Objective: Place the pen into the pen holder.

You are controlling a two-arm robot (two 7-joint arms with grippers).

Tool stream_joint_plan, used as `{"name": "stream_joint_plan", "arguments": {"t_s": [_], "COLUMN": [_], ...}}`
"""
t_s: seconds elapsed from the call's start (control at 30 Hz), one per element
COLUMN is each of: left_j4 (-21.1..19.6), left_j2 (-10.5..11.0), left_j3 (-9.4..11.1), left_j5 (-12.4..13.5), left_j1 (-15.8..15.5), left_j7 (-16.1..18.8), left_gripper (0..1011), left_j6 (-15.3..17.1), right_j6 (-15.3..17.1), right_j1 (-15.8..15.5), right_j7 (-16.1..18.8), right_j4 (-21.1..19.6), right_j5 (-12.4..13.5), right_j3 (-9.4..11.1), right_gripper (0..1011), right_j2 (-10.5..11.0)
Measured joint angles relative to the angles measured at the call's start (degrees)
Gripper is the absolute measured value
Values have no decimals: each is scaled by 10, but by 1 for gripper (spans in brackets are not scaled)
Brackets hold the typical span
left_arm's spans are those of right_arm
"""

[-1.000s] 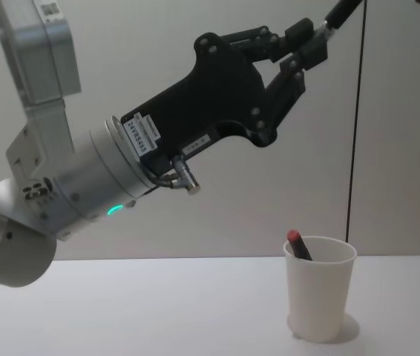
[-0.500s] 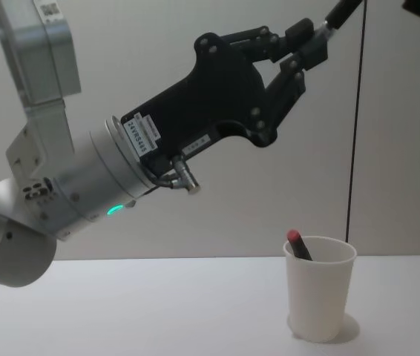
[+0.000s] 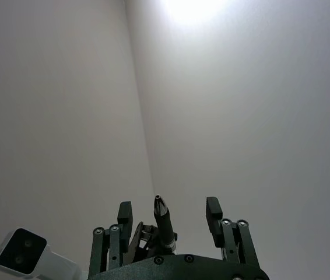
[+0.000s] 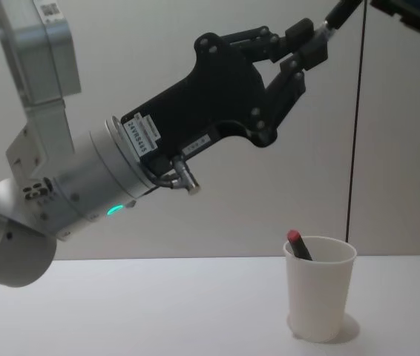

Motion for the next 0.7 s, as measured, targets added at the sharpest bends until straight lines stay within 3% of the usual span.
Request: {"name": "stream_joint_plan", "arguments": {"t_s": [0.2, 0.7], "left_j4": [0, 0], "left_j2": [0, 0], "left_j3": [0, 0], "left_j5": [0, 0], "left_j1": [0, 0], "left_j7": [0, 0], "left_gripper": [130, 129], "left_j6": [0, 0], "right_j6": [0, 1], "right_j1": [7, 17], "right_j7": [-6, -14], "right_j4": [7, 16], "right_j5": [-5, -8], "right_j3": [-9, -24], "right_gripper": [682, 172], "right_j2": [-7, -15]}}
